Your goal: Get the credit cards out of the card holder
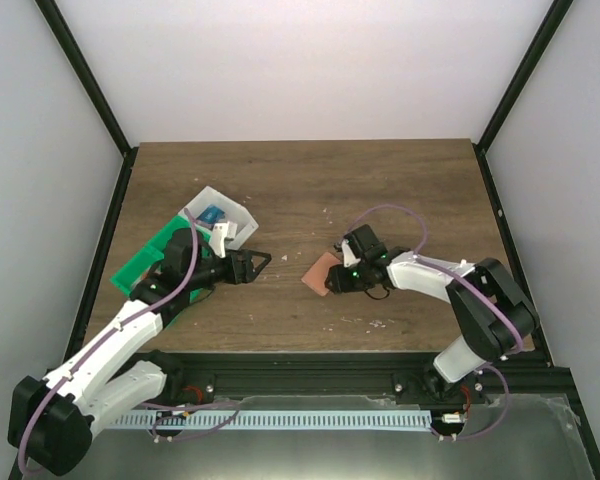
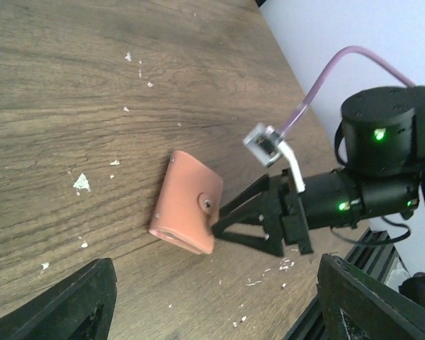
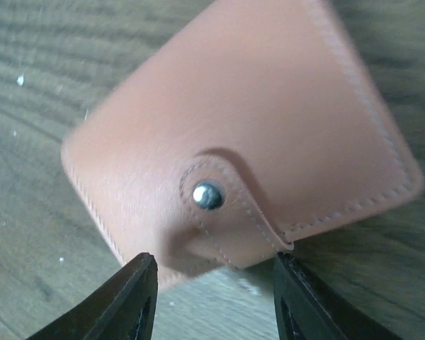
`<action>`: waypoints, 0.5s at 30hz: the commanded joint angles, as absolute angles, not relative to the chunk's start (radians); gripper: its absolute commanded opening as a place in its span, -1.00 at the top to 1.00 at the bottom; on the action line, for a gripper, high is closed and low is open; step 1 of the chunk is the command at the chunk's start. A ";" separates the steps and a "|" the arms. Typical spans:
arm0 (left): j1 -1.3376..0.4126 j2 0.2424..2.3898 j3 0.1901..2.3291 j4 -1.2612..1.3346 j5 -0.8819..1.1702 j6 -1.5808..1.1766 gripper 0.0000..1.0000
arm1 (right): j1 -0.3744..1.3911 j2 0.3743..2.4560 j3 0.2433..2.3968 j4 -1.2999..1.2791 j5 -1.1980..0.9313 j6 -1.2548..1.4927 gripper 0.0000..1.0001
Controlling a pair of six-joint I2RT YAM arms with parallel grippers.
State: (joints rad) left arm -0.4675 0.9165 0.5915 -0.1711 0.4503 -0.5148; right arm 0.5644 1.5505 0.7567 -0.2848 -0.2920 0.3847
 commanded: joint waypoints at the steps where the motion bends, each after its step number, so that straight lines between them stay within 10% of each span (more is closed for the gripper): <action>1: -0.472 0.887 0.583 -0.135 0.465 -0.532 -0.58 | 0.648 1.587 0.794 -0.275 -0.290 0.420 0.07; 15: -0.472 0.837 0.559 -0.140 0.440 -0.536 -0.59 | 0.720 1.510 0.909 -0.437 -0.131 0.451 0.17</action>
